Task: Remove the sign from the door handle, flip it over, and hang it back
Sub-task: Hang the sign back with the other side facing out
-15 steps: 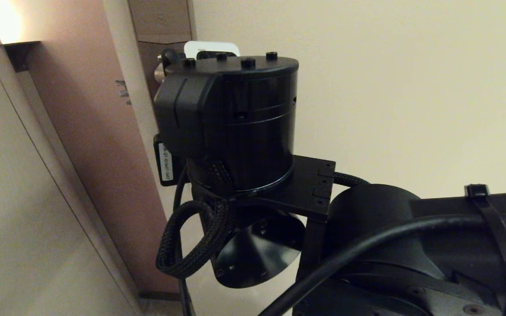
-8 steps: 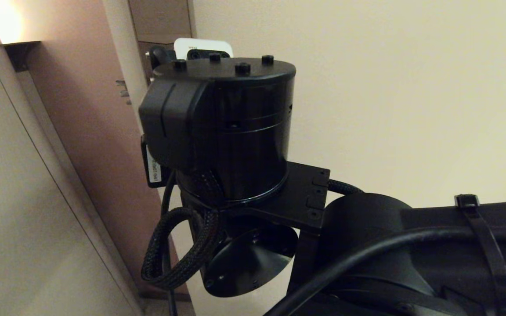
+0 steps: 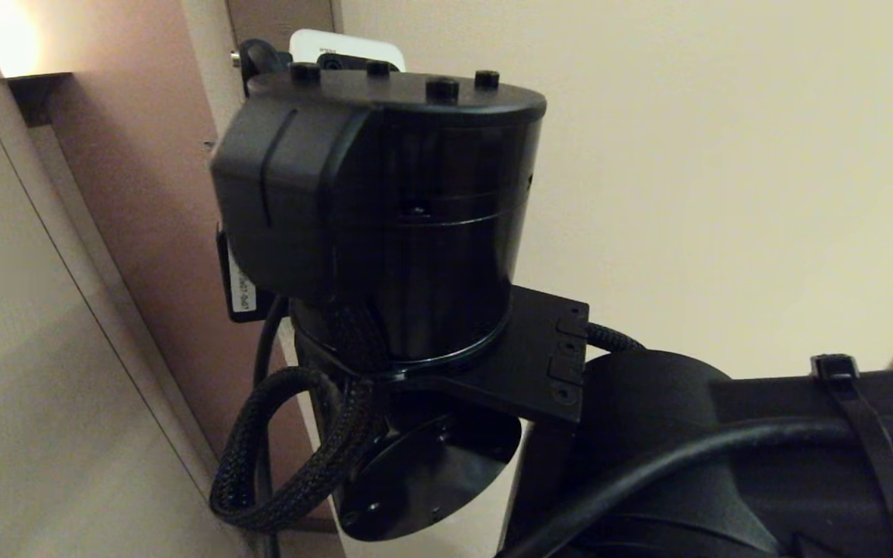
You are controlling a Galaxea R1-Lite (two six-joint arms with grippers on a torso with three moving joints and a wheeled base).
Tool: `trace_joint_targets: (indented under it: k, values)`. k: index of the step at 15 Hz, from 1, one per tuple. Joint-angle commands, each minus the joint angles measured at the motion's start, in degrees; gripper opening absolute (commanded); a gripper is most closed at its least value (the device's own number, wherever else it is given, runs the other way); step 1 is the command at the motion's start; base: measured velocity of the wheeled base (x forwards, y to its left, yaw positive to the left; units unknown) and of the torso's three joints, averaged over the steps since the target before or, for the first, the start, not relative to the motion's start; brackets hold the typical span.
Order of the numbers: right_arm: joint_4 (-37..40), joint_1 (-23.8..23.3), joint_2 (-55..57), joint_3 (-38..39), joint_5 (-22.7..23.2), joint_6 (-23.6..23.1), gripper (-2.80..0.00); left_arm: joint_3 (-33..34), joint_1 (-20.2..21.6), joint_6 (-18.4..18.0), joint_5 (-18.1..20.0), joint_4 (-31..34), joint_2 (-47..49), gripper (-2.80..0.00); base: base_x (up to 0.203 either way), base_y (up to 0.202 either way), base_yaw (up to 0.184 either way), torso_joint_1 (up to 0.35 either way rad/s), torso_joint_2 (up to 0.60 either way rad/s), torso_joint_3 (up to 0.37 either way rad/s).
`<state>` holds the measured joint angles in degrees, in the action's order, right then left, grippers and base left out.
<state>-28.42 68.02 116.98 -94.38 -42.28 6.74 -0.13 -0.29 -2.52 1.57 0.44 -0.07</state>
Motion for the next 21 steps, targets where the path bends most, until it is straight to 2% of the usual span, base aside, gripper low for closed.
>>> trace_joint_targets:
  k: [1,12,17,21]
  values:
    - [-0.1,0.4,-0.1,0.0,-0.3,0.0,-2.8,0.0,0.0,0.0,0.0,0.0,0.1,-2.8,0.0,0.0,0.0,0.0,0.0,0.0]
    - [-6.0,2.3,2.3,-0.1,-0.2,-0.6,-2.8,0.0,0.0,0.0,0.0,0.0,0.1,-2.8,0.0,0.0,0.0,0.0,0.0,0.0]
    - [-13.0,2.1,4.5,-0.2,-0.2,-4.1,-2.8,0.0,0.0,0.0,0.0,0.0,0.1,-2.8,0.0,0.0,0.0,0.0,0.0,0.0]
    - [-15.5,2.0,5.7,-0.3,-0.2,-4.3,-2.8,0.0,0.0,0.0,0.0,0.0,0.1,-2.8,0.0,0.0,0.0,0.0,0.0,0.0]
